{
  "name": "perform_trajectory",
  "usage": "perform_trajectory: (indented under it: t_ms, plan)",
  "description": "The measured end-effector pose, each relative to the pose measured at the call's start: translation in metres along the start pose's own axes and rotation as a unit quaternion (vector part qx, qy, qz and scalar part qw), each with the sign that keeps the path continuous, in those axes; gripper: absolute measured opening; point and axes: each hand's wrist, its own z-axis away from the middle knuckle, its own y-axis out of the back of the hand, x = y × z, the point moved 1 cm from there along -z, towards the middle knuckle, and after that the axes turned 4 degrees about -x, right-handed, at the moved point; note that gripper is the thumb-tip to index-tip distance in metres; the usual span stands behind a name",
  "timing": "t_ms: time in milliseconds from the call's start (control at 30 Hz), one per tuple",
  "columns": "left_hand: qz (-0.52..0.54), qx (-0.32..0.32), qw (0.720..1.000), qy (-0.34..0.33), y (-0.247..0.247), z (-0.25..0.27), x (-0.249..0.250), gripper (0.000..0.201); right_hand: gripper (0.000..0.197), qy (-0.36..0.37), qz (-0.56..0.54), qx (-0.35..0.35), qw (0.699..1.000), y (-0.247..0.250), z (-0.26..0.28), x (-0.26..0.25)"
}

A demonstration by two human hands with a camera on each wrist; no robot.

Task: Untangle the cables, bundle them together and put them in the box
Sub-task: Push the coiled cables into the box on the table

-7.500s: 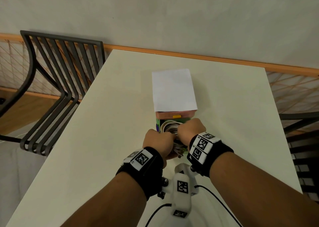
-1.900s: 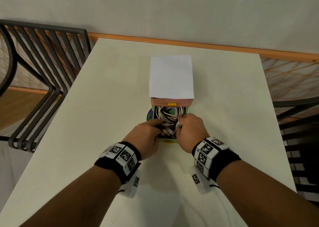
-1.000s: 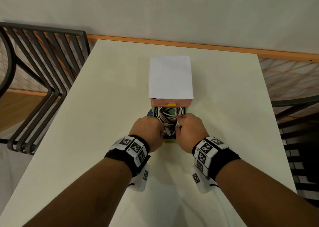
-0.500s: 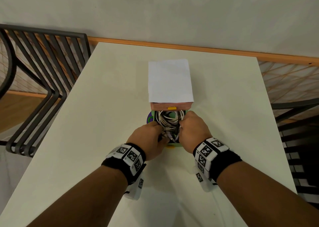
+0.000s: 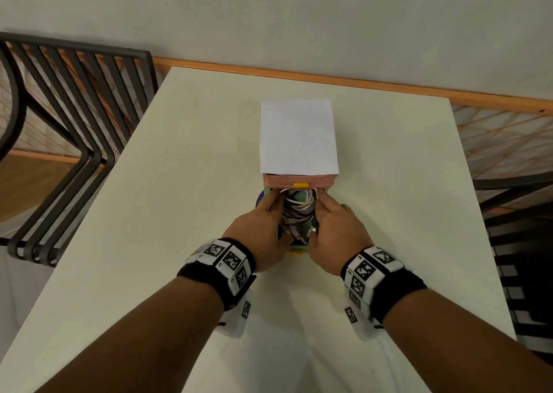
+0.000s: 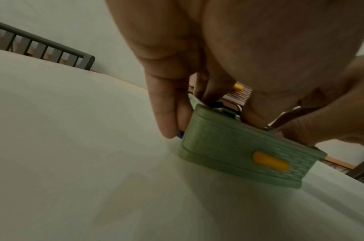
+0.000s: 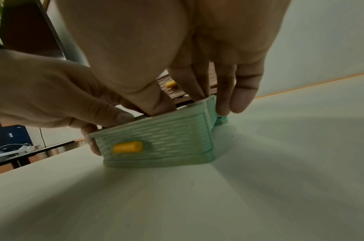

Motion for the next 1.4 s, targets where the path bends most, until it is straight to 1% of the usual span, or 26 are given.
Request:
perform_trajectory:
  t_ms: [100,167,233,300,367,433,467,533,600,800,867,967,1067,1167,1200,1300,1400]
  plan:
    - [-0.016,0.0,1.0,-0.006,-0.002,-0.005,0.002,0.075,0.075,0.0,0.024,-0.028,0.999,-0.001,-0.002,0.002]
    - [-0.026,-0.005,1.0,0.001,-0.002,-0.007,0.005,0.074,0.078,0.007,0.024,-0.036,0.999,-0.001,-0.005,0.003]
    - [-0.035,-0.005,0.999,0.012,0.0,-0.008,0.007,0.071,0.076,0.02,-0.002,-0.026,0.999,0.0,-0.007,0.005]
    - [-0.038,0.009,0.999,0.009,0.002,-0.008,0.006,0.067,0.072,0.038,-0.031,-0.006,0.999,0.001,-0.009,0.009]
    - [-0.025,0.016,1.0,-0.002,0.003,-0.007,0.005,0.077,0.077,0.049,-0.039,0.0,0.998,0.001,-0.01,0.011]
    - [-0.028,0.016,0.999,-0.01,0.004,-0.006,0.006,0.089,0.087,0.043,-0.035,-0.01,0.998,-0.001,-0.011,0.012]
    - [-0.043,0.013,0.999,-0.008,0.003,-0.006,0.007,0.089,0.089,0.038,-0.024,-0.013,0.999,-0.002,-0.012,0.012]
    - [-0.065,0.005,0.998,0.007,0.0,-0.008,0.009,0.082,0.083,0.03,0.006,-0.011,0.999,-0.004,-0.014,0.011]
    - [-0.053,0.003,0.998,0.02,-0.002,-0.009,0.01,0.078,0.079,0.02,0.017,-0.009,1.0,-0.006,-0.016,0.013]
    - [-0.025,0.018,0.999,0.019,-0.005,-0.012,0.009,0.089,0.091,-0.006,0.033,-0.03,0.999,-0.008,-0.016,0.009]
    - [-0.015,0.018,1.0,0.02,-0.004,-0.014,0.012,0.091,0.091,-0.014,0.028,-0.03,0.999,-0.007,-0.016,0.008]
    - [0.001,0.029,0.999,0.019,-0.003,-0.012,0.013,0.084,0.084,-0.007,0.0,-0.02,1.0,-0.007,-0.017,0.011]
    - [0.009,0.051,0.999,0.012,-0.004,-0.007,0.008,0.073,0.078,0.021,-0.052,0.005,0.998,-0.009,-0.016,0.016]
    - [0.02,0.073,0.997,0.001,-0.007,-0.004,0.009,0.058,0.069,0.053,-0.088,0.05,0.993,-0.011,-0.014,0.019]
    - [0.024,0.075,0.997,0.004,-0.007,-0.005,0.009,0.057,0.064,0.06,-0.096,0.067,0.991,-0.011,-0.013,0.02]
    - [0.031,0.077,0.996,0.018,-0.009,-0.008,0.009,0.065,0.05,0.072,-0.105,0.094,0.987,-0.009,-0.009,0.024]
    - [0.044,0.086,0.995,0.028,-0.01,-0.009,0.009,0.072,0.044,0.078,-0.124,0.107,0.983,-0.004,-0.011,0.028]
